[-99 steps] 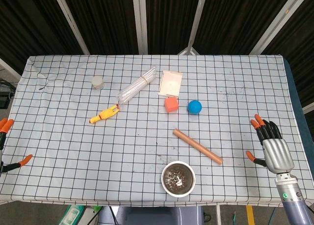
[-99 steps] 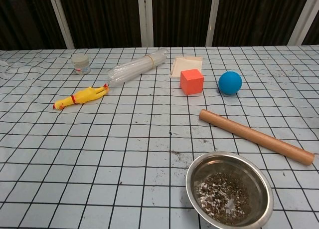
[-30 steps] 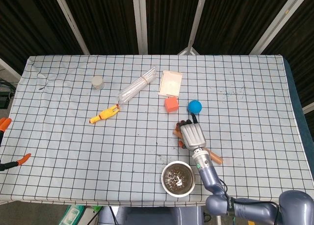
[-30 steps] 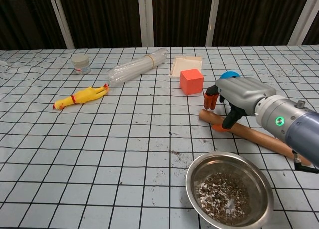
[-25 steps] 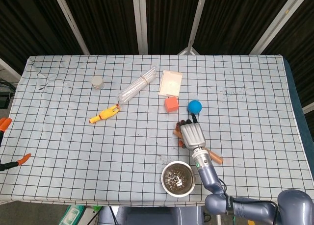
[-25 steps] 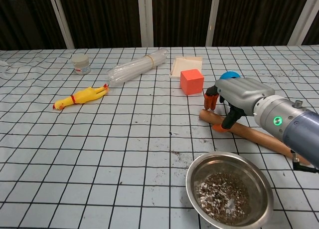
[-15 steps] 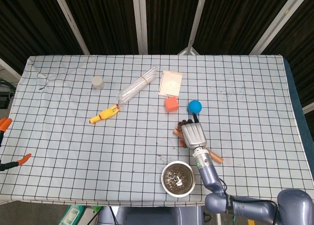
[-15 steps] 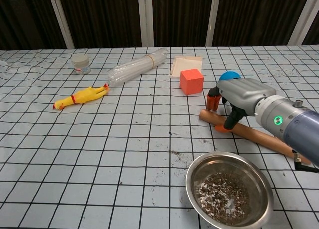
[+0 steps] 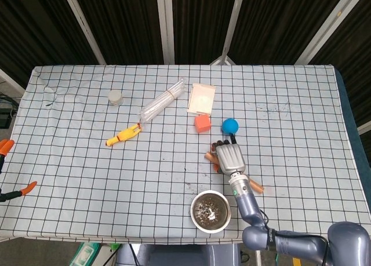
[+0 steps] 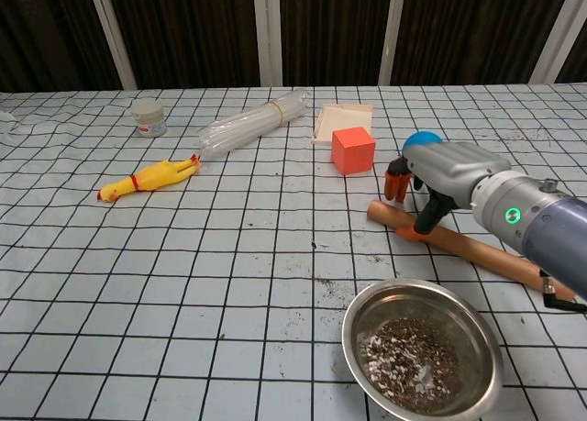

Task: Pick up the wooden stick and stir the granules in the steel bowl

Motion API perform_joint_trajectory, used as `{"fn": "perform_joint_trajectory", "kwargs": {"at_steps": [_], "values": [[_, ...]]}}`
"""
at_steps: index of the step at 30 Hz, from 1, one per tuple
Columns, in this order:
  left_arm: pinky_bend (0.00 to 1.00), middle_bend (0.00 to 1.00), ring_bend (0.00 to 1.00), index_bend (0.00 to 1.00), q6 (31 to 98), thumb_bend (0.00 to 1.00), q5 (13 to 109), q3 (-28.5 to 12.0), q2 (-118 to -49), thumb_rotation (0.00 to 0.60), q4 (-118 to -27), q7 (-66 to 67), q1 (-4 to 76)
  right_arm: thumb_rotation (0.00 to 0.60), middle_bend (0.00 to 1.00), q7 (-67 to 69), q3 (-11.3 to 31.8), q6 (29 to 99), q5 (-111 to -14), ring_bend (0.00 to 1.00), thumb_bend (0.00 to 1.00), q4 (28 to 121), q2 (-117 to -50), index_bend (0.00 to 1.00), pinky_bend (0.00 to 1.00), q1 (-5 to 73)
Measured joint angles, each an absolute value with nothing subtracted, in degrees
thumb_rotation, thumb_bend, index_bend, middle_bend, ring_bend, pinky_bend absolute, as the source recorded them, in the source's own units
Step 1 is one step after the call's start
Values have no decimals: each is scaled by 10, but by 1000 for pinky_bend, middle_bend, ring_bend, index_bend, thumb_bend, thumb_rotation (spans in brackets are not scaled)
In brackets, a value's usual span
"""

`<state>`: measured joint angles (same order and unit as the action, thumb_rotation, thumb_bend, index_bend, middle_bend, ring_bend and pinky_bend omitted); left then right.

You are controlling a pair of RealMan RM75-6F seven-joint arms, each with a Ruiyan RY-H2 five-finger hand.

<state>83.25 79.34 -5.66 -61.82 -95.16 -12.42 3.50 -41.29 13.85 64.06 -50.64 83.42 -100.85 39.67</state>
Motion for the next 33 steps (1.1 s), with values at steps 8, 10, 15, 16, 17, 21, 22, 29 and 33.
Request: {"fn": "perform_joint_trajectory", "kwargs": {"at_steps": [8, 10, 15, 16, 17, 21, 22, 29, 33], "values": [[0, 0, 0, 0, 832, 121, 793, -57, -618, 600, -952, -124, 35, 600, 381, -414, 135, 636, -492, 332, 394, 832, -1010, 441, 92, 401], [0, 0, 0, 0, 832, 121, 793, -57, -618, 600, -952, -125, 35, 600, 388, -412, 134, 636, -493, 339, 446, 832, -1010, 456, 94, 401], [0, 0, 0, 0, 832, 121, 793, -56, -618, 600, -952, -125, 35, 600, 406, -406, 132, 638, -495, 353, 500, 833, -1009, 488, 97, 401], [0, 0, 0, 0, 832, 121, 794, -56, -618, 600, -952, -125, 35, 600, 412, -405, 131, 639, -495, 356, 505, 834, -1009, 502, 99, 401], [0, 0, 0, 0, 832, 122, 794, -56, -618, 600, -952, -126, 35, 600, 417, -405, 131, 640, -496, 359, 511, 835, -1008, 513, 100, 401], [0, 0, 0, 0, 831, 122, 794, -56, -617, 600, -953, -126, 35, 600, 436, -402, 130, 641, -495, 375, 534, 837, -1006, 550, 113, 400], [0, 0, 0, 0, 831, 122, 794, -56, -617, 600, -953, -126, 35, 600, 440, -401, 129, 641, -495, 378, 536, 838, -1004, 556, 115, 400], [0, 0, 0, 0, 832, 122, 794, -55, -617, 600, -955, -125, 35, 600, 479, -390, 123, 643, -505, 412, 593, 847, -994, 617, 151, 396], [0, 0, 0, 0, 831, 122, 794, -55, -617, 600, -956, -125, 35, 600, 494, -385, 120, 642, -510, 428, 646, 852, -989, 641, 202, 394]]}}
